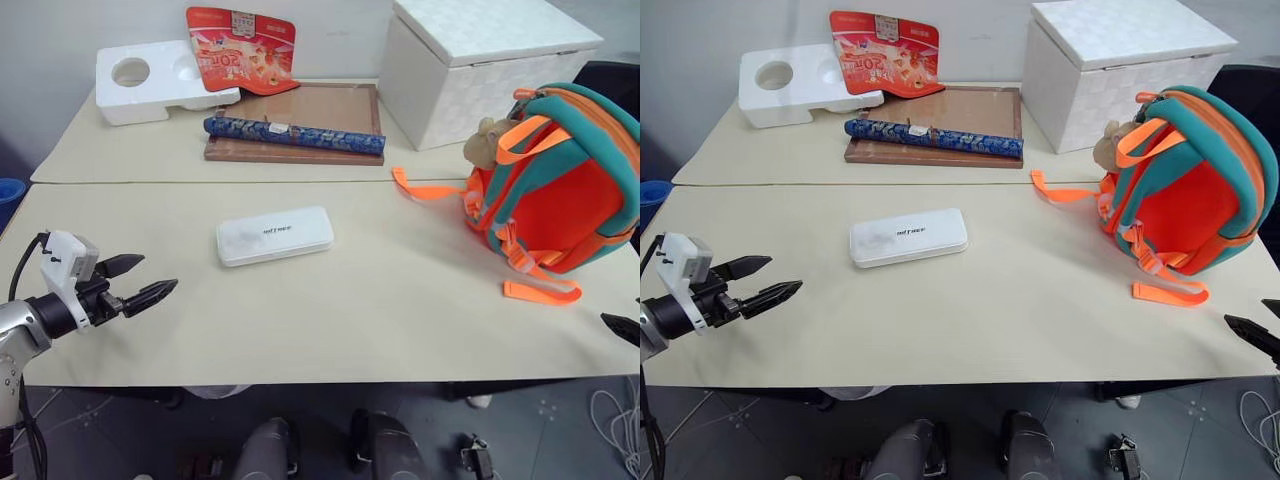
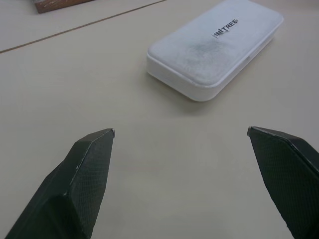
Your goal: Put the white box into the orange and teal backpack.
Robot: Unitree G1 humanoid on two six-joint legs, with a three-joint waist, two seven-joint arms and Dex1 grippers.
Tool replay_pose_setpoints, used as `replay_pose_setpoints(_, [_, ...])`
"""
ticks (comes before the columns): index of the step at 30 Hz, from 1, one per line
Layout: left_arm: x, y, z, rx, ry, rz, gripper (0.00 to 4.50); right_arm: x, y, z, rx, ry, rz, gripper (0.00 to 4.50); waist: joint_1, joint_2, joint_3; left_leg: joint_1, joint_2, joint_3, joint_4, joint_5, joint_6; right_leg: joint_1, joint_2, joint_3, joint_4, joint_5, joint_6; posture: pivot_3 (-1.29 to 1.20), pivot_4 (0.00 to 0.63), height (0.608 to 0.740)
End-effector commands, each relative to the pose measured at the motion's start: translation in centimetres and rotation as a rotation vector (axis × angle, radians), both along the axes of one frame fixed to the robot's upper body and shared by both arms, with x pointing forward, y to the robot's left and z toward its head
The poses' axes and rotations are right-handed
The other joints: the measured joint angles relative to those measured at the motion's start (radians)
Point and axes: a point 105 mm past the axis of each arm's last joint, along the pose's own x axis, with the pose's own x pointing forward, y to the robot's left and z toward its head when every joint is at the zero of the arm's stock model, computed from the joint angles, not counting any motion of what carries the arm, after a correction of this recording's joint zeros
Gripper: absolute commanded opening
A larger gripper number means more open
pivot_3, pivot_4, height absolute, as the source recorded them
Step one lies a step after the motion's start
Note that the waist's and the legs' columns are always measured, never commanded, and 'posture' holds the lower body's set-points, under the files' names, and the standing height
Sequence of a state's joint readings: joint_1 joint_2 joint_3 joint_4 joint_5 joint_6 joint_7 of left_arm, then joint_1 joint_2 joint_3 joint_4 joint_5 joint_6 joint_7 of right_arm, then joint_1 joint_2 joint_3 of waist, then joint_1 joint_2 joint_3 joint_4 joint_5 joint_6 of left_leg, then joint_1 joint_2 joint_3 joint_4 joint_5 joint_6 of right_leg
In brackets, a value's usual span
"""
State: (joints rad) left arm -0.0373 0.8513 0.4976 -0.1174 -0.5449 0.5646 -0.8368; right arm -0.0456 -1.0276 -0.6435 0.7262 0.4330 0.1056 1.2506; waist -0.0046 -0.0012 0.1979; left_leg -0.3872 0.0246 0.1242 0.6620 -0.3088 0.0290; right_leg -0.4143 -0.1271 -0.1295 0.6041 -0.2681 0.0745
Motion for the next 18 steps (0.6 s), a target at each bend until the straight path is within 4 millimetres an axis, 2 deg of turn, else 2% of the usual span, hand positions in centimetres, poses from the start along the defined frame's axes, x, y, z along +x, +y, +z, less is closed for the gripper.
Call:
replay_pose_setpoints(1, [0.1, 0.3, 1.2, 0.031, -0.043, 0.0, 4.5, 0.1, -0.3, 1.2, -0.019, -0.053, -0.006, 4.47, 0.0, 0.0, 0.0, 0.0, 0.0, 0.0, 0.0, 0.0, 0.0, 0.0, 0.0, 0.0, 0.0, 0.0, 0.0, 0.0, 0.15, 0.74])
replay_pose_setpoints(13, [0.3, 0.5, 0.6, 0.013, -0.027, 0.029, 4.5, 0.3, 0.5, 0.8, -0.042, -0.037, 0.004, 4.47, 0.002, 0.0, 0.0, 0.0, 0.0, 0.0, 0.0, 0.0, -0.001, 0.0, 0.0, 0.001, 0.0, 0.0, 0.0, 0.0, 0.15, 0.74])
replay_pose_setpoints(15, [0.5, 0.6, 0.6, 0.011, -0.027, 0.038, 4.5, 0.5, 1.0, 0.9, -0.057, -0.03, 0.021, 4.47, 0.002, 0.0, 0.0, 0.0, 0.0, 0.0, 0.0, 0.0, -0.001, 0.0, 0.0, 0.001, 0.0, 0.0, 0.0, 0.0, 0.15, 0.74])
replay_pose_setpoints(18, [1.0, 0.8, 0.4, 0.055, -0.027, 0.099, 4.5, 1.3, 3.2, 1.1, -0.077, -0.018, 0.113, 4.47, 0.002, 0.0, 0.0, 0.0, 0.0, 0.0, 0.0, 0.0, -0.001, 0.0, 0.0, 0.001, 0.001, 0.0, 0.0, 0.0, 0.15, 0.74])
